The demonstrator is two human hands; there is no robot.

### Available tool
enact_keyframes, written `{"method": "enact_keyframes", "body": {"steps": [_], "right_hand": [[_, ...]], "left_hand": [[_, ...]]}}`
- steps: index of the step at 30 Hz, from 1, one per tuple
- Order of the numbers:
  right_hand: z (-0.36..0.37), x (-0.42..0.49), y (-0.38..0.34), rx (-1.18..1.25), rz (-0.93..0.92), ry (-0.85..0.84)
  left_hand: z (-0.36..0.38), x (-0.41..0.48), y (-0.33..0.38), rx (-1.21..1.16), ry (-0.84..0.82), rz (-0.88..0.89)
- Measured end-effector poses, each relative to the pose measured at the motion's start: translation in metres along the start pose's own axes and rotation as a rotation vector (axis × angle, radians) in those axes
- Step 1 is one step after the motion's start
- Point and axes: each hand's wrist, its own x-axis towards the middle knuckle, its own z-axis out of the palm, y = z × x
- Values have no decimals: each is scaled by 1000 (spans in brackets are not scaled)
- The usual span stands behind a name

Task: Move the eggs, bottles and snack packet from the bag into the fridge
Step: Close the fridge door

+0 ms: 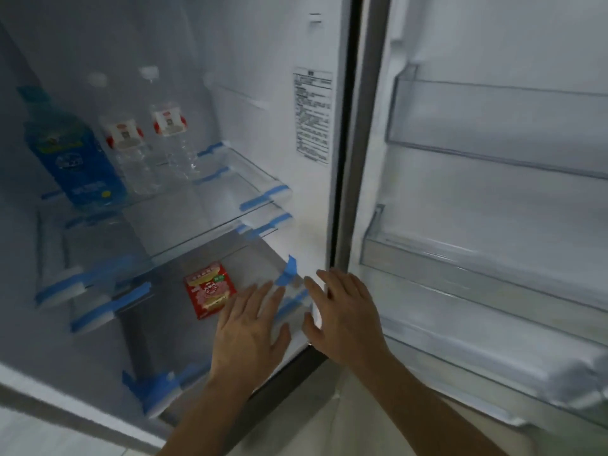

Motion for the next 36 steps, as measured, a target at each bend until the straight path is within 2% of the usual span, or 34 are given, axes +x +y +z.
{"method": "enact_keyframes", "body": {"steps": [4, 8, 13, 16, 22, 25, 29, 33, 36], "right_hand": [[-46, -42, 33, -42, 104, 78], [-103, -84, 51, -94, 177, 141], [-172, -118, 74, -176, 230, 332], [-215, -133, 94, -247, 262, 382], [-246, -163, 132, -329, 364, 344], [-238, -171, 139, -348, 408, 288], [-217, -181, 135, -359, 395, 243], [-223, -175, 126, -351, 455, 263], [-227, -183, 111, -379, 441, 211]], "left_hand": [[-1, 6, 60, -95, 18, 127], [-10, 9, 122, -197, 139, 281], [-43, 16, 195, -328, 286, 428], [-57, 26, 222, -354, 344, 522], [-64, 43, 256, -281, 204, 617], [-57, 39, 268, -231, 118, 626], [-45, 33, 273, -107, 83, 639], [-54, 31, 272, -147, 61, 609], [-60, 23, 263, -166, 24, 630]]}}
